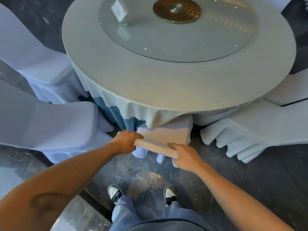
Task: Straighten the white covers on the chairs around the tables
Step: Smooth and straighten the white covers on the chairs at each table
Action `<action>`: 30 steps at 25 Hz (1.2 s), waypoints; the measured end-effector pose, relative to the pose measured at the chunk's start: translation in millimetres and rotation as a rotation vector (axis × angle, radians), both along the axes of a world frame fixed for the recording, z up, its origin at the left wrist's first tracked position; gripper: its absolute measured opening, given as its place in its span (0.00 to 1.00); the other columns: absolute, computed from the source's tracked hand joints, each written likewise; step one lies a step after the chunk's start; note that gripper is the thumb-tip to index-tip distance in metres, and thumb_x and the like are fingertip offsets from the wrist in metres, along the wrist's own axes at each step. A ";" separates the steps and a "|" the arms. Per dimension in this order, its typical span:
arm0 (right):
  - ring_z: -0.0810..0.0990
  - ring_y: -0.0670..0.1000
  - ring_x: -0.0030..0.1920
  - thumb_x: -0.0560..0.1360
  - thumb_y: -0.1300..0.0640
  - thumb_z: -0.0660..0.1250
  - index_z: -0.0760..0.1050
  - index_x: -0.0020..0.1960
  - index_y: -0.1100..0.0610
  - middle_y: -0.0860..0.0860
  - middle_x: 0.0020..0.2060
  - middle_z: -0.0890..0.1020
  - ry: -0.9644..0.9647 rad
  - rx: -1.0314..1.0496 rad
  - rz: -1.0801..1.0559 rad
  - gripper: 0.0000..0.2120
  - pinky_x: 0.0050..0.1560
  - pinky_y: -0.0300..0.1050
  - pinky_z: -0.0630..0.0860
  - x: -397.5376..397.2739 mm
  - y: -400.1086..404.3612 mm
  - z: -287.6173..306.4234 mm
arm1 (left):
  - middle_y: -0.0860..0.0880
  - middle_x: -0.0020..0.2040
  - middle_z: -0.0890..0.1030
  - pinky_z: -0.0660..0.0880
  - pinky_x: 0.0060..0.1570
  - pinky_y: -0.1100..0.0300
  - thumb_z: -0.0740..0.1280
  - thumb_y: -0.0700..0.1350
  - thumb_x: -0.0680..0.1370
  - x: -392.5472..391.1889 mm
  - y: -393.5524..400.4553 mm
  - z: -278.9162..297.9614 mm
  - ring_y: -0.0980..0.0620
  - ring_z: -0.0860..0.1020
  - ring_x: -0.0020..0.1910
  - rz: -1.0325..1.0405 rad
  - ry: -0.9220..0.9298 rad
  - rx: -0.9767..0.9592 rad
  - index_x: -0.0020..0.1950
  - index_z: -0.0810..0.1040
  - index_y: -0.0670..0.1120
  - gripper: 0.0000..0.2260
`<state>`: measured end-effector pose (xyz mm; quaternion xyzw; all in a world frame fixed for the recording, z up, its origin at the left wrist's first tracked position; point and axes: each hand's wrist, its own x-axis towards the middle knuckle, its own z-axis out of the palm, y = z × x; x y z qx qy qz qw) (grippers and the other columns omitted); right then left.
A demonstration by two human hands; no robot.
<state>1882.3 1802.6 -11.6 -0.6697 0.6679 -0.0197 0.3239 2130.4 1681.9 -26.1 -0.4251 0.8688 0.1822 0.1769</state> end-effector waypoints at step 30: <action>0.74 0.44 0.63 0.77 0.45 0.69 0.70 0.72 0.52 0.45 0.66 0.75 -0.291 0.501 -0.049 0.26 0.60 0.31 0.68 284.6 -302.0 32.0 | 0.51 0.72 0.72 0.65 0.68 0.51 0.63 0.47 0.79 297.5 -222.3 -16.5 0.46 0.70 0.69 -0.001 0.069 0.283 0.75 0.67 0.56 0.24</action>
